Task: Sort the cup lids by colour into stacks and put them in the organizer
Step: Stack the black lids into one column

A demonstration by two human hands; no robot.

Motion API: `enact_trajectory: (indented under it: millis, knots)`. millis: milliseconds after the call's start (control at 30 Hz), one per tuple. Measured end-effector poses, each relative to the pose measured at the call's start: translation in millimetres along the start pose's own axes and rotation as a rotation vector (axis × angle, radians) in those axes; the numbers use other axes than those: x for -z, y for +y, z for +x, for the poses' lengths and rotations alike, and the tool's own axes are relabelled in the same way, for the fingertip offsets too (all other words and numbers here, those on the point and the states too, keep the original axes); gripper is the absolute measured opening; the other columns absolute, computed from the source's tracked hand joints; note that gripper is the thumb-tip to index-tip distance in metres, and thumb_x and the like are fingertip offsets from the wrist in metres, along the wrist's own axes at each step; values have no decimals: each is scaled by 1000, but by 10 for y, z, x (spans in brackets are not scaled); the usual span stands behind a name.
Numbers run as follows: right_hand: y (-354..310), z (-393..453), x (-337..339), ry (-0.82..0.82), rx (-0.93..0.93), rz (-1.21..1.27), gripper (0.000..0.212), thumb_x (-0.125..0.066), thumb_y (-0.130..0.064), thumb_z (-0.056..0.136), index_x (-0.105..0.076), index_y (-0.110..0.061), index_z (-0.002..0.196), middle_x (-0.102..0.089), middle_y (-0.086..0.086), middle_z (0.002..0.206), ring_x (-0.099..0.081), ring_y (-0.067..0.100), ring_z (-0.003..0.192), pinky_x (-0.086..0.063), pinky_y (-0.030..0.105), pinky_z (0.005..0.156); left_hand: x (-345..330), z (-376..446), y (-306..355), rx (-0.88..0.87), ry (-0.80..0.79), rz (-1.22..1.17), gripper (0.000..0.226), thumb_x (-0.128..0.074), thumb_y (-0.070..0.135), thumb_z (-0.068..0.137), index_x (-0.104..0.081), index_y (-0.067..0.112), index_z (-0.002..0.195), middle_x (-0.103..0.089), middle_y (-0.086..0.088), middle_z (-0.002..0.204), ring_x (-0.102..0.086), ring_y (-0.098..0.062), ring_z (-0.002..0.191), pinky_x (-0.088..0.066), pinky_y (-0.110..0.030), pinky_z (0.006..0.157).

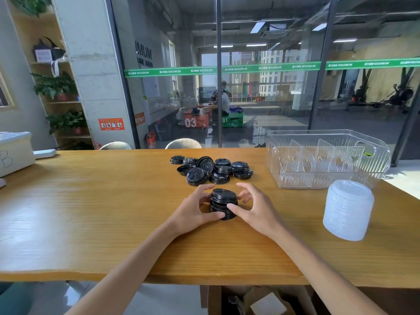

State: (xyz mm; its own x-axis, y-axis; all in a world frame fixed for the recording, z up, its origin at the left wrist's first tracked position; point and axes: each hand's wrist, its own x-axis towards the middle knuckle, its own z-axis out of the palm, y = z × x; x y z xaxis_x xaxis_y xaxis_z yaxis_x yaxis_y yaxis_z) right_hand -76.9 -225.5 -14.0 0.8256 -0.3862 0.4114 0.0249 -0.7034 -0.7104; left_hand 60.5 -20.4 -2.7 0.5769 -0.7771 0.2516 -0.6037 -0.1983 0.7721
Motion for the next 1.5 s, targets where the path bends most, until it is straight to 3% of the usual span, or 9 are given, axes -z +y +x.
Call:
enact_trajectory:
  millis: [133, 267, 400, 600, 767, 933, 1067, 1167, 1500]
  knots:
    - [7, 34, 13, -50, -17, 10, 49, -81, -54, 88, -68, -34, 130, -56, -18, 123, -58, 0, 113, -47, 27, 95, 6, 4, 6, -25, 15, 30, 95, -93, 55, 77, -46, 33, 157, -65, 10, 146, -59, -2, 136, -46, -33, 120]
    - [-55, 58, 46, -82, -34, 99, 34, -82, -55, 88, -68, -37, 113, -54, -22, 144, -58, -2, 123, -45, 28, 98, -8, 7, 34, -55, 14, 81, 87, -91, 47, 82, -52, 22, 156, -66, 10, 147, -59, -1, 136, -45, -31, 121]
    - [-105, 31, 28, -82, -33, 145, 24, -82, -43, 92, -67, -31, 108, -70, -19, 131, -59, -6, 126, -45, 27, 106, -6, -5, 47, -53, 17, 104, 79, -90, 46, 85, -57, 23, 152, -68, 14, 142, -61, 3, 131, -47, -30, 119]
    - [-121, 21, -5, -21, -17, 89, 51, -88, -46, 85, -65, -31, 127, -68, -17, 124, -61, -6, 118, -44, 13, 94, -16, 2, 45, -43, 22, 113, 90, -88, 58, 79, -52, 28, 155, -67, 12, 144, -60, -1, 134, -47, -31, 119]
    - [-187, 68, -116, -34, -36, -14, 80, -84, -55, 86, -57, -19, 151, -51, -11, 120, -57, 2, 117, -46, 22, 98, -20, 6, 26, -23, 17, 129, 96, -86, 68, 74, -49, 34, 156, -67, 13, 141, -61, -4, 131, -48, -34, 116]
    - [-199, 77, -132, -18, -60, -32, 68, -85, -61, 80, -68, -20, 131, -51, -14, 115, -59, 0, 109, -48, 18, 89, -23, 11, 29, -22, 10, 140, 98, -85, 68, 74, -48, 32, 157, -67, 12, 139, -61, -5, 130, -48, -36, 117]
    - [-256, 59, -172, 40, -109, -63, 67, -86, -67, 73, -57, -23, 115, -61, -10, 115, -62, 10, 106, -56, 34, 88, -30, 12, 50, -25, 6, 136, 97, -88, 63, 76, -47, 30, 158, -68, 12, 139, -62, -4, 130, -47, -38, 118]
    - [-300, 38, -208, 66, -137, -89, 68, -83, -72, 70, -49, -24, 104, -62, -9, 104, -62, 8, 96, -55, 34, 78, -34, 1, 71, -29, 12, 131, 95, -89, 60, 78, -48, 29, 158, -68, 12, 139, -62, -4, 130, -47, -39, 118]
    - [-281, 49, -224, 51, -163, -152, 80, -73, -86, 62, -47, -22, 102, -57, -6, 103, -58, 10, 92, -49, 29, 67, -30, -30, 135, -53, -4, 155, 82, -89, 53, 83, -57, 24, 153, -69, 17, 138, -63, 4, 125, -51, -35, 113]
